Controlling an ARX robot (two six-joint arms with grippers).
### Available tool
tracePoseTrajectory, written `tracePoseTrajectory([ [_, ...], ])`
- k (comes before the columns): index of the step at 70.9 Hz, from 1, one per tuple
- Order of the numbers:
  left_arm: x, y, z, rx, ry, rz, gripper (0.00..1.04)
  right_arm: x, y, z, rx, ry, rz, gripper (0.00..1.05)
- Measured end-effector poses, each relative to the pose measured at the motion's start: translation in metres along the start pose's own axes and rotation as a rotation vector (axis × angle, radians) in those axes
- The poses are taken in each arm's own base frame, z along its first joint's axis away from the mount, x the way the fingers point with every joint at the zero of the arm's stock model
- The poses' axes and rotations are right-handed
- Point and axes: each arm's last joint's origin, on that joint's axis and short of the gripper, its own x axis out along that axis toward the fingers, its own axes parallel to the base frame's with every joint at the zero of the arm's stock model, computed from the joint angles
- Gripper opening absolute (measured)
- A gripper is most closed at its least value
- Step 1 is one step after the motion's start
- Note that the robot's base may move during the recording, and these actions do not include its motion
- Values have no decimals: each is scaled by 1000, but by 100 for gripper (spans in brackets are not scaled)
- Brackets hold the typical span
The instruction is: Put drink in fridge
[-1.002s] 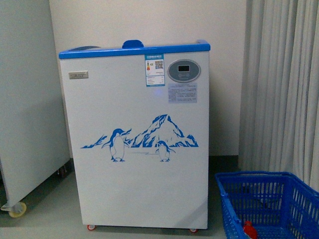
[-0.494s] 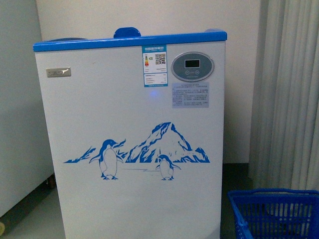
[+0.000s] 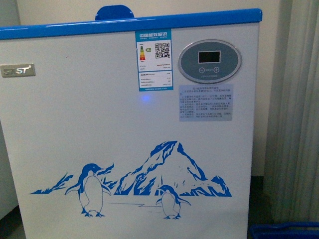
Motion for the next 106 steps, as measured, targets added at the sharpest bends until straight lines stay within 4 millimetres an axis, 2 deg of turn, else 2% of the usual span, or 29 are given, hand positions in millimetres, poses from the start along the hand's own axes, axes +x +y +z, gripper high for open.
tracePoseTrajectory([
  [18, 0, 0, 0, 0, 1, 0, 97, 1, 0, -1, 7, 25, -15, 97],
  [24, 0, 0, 0, 0, 0, 0, 97, 5, -6, -1, 87, 381, -176, 97],
  [27, 0, 0, 0, 0, 0, 0, 97, 16, -14, -5, 114, 567, -263, 97],
  [36, 0, 0, 0, 0, 0, 0, 97, 53, -39, -27, 172, 761, -381, 97],
  [43, 0, 0, 0, 0, 0, 0, 97, 90, -59, -50, 187, 831, -382, 97],
  [46, 0, 0, 0, 0, 0, 0, 97, 108, -68, -67, 201, 880, -371, 97],
  [58, 0, 0, 0, 0, 0, 0, 97, 151, -84, -131, 252, 1040, -387, 97],
  [69, 0, 0, 0, 0, 0, 0, 97, 185, -86, -186, 331, 1119, -373, 97],
  [77, 0, 0, 0, 0, 0, 0, 97, 205, -86, -218, 373, 1149, -389, 97],
  [93, 0, 0, 0, 0, 0, 0, 97, 237, -83, -268, 440, 1194, -405, 97],
  [101, 0, 0, 0, 0, 0, 0, 97, 257, -76, -304, 443, 1233, -416, 97],
  [106, 0, 0, 0, 0, 0, 0, 97, 263, -76, -315, 433, 1244, -426, 97],
])
